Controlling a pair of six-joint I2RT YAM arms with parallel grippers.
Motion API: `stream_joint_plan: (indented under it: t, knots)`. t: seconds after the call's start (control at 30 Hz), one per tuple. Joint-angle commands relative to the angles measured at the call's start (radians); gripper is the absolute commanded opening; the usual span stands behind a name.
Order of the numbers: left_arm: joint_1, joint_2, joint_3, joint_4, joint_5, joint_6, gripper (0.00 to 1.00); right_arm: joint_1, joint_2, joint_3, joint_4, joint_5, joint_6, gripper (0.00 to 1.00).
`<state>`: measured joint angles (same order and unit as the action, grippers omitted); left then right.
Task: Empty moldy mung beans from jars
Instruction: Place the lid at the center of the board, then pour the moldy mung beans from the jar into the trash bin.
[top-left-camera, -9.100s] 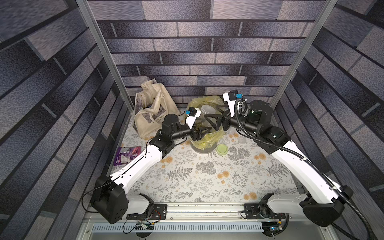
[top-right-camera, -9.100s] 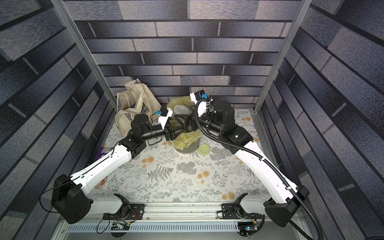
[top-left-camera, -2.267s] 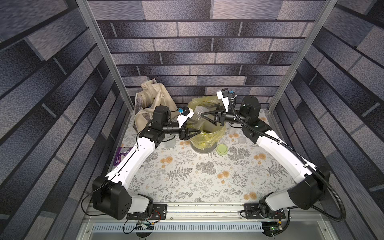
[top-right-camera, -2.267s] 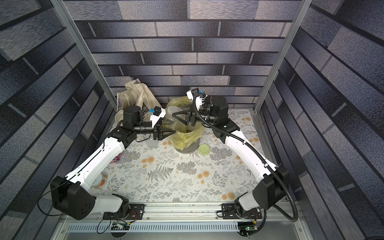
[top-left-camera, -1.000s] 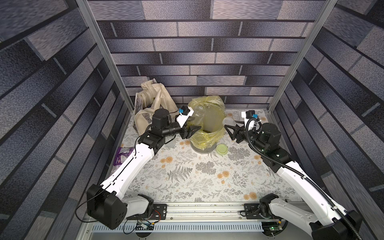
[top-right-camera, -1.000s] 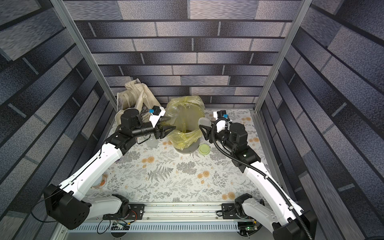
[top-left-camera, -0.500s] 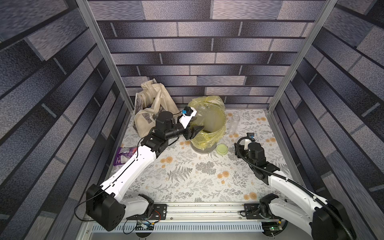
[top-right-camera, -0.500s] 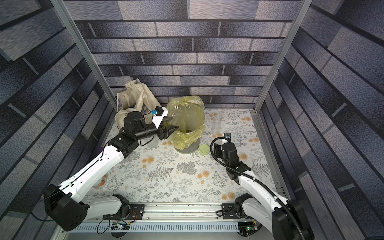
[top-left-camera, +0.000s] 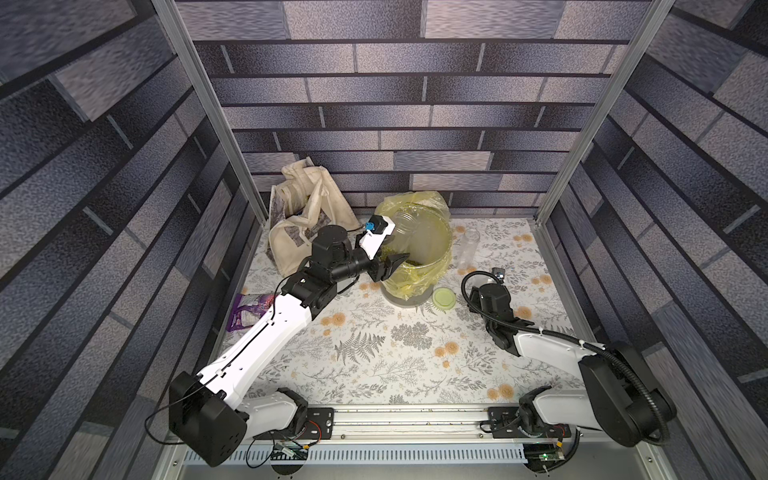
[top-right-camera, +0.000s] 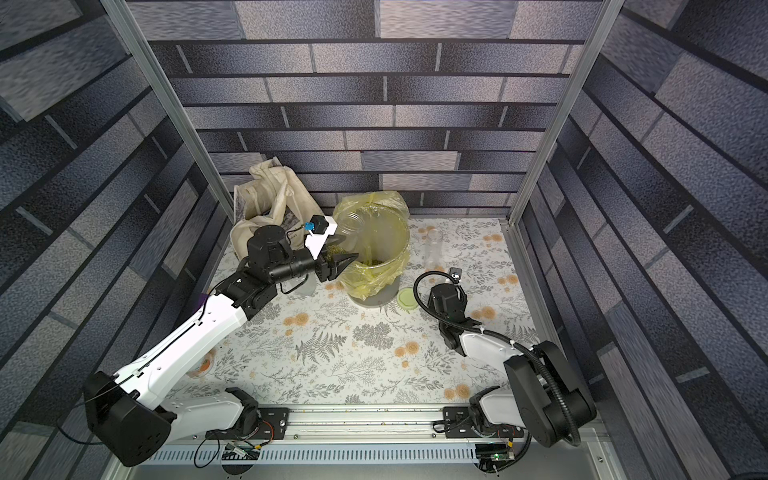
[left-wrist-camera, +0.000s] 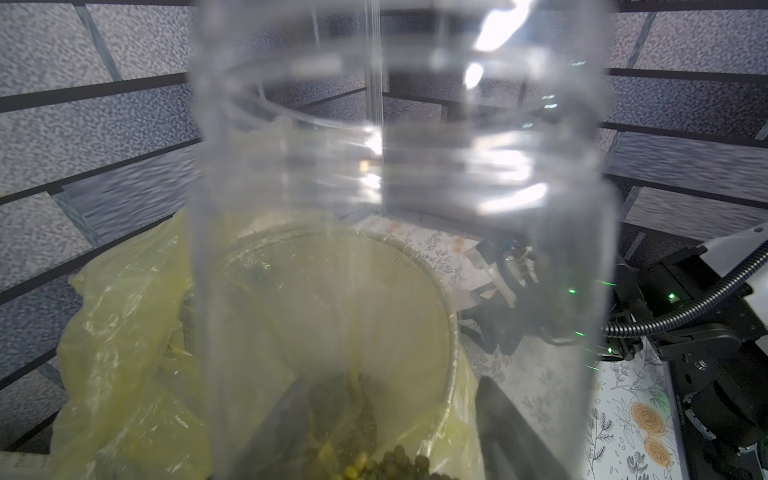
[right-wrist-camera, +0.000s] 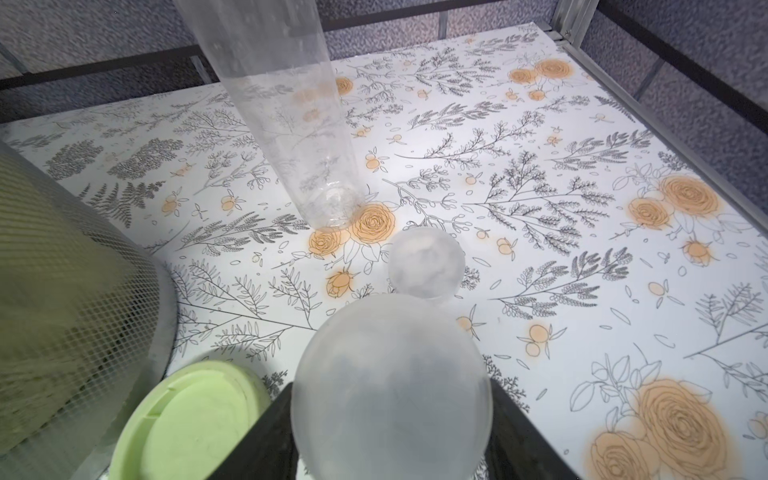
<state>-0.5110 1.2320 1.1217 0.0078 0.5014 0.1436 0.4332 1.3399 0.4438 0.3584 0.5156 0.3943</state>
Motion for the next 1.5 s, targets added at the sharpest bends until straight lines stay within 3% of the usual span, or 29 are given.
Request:
stream_joint_plan:
  t: [0.0,0.1,0.27,0.37,0.57,0.7,0.8,0.9,1.0,1.27,1.47]
  knots:
    - [-0.006,-0.024,-0.005,0.023,-0.010,-0.013,0.52,-0.007,0.013,-0.013,0.010,0.011,0.104,0.49]
    - [-0.006,-0.019,-0.007,0.026,-0.009,-0.013,0.52,-0.008,0.019,-0.041,0.025,-0.005,0.149,0.54]
    - [-0.006,-0.014,-0.003,0.028,-0.001,-0.020,0.52,-0.007,0.026,-0.037,0.008,-0.041,0.144,0.83]
    - [-0.007,-0.010,-0.002,0.031,0.005,-0.027,0.52,-0.008,0.001,-0.040,0.006,-0.045,0.135,0.93]
    - [-0.008,0.001,0.017,0.015,0.009,-0.040,0.52,0.002,-0.170,-0.040,-0.036,-0.122,0.064,0.88]
    - [-0.012,0.026,0.048,-0.002,0.001,-0.049,0.52,0.046,-0.393,0.034,-0.102,-0.295,0.026,0.87]
    - [-0.019,0.047,0.068,-0.003,-0.011,-0.050,0.52,0.050,-0.468,0.138,-0.107,-0.511,0.011,0.90]
    - [-0.029,0.070,0.089,0.003,0.012,-0.063,0.53,0.052,-0.459,0.267,-0.143,-0.678,0.036,0.89]
    - [-0.041,0.100,0.129,-0.031,0.037,-0.058,0.53,0.053,-0.440,0.308,-0.033,-0.788,0.088,0.90]
    - [-0.106,0.136,0.176,-0.071,-0.007,-0.037,0.53,0.083,-0.318,0.393,0.145,-0.905,0.170,0.90]
    - [-0.156,0.169,0.220,-0.103,-0.032,-0.023,0.53,0.138,-0.271,0.425,0.188,-0.892,0.165,0.90]
